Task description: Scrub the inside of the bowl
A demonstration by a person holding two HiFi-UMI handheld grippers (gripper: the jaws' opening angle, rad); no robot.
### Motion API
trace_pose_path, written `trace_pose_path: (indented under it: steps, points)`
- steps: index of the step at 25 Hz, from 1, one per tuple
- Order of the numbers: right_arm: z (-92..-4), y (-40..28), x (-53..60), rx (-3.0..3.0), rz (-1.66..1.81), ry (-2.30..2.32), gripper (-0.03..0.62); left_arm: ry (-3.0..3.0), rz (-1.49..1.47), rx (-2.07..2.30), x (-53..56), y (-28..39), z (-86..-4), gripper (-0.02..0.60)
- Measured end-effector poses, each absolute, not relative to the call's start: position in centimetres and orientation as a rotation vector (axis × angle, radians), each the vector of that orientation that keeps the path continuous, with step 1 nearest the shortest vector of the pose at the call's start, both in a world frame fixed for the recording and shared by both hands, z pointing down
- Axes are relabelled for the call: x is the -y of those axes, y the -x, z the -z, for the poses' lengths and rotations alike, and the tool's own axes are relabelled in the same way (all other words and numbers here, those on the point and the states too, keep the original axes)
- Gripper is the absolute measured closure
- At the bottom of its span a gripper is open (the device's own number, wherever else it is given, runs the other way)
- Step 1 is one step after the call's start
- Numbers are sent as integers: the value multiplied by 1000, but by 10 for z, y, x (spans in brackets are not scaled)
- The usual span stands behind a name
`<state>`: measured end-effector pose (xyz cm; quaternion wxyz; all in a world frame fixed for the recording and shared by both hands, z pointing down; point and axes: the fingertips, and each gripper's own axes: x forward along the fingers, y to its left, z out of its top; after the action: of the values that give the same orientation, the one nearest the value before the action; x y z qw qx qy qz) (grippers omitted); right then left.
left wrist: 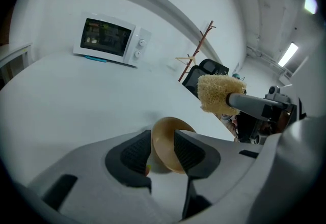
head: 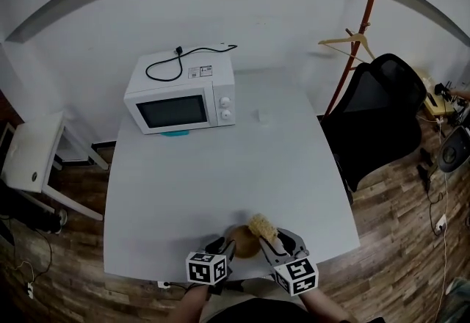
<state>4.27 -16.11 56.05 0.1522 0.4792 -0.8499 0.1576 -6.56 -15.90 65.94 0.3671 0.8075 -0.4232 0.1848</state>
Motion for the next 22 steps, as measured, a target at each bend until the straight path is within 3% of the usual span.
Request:
trace_pose_path:
  steps: [8,15,22]
  points:
    - [-567,-45,162,2466,-443,-1285,422,-1988,-513,1164,170,70,-682,456]
    - [-571,-42,157,2502,-403,-1169,422,-1939,-488,1247,171,72,-686,546]
    - [-577,-33,148,2530,-379,-1027,422,-1957,-443,1316,171,68,-672,549]
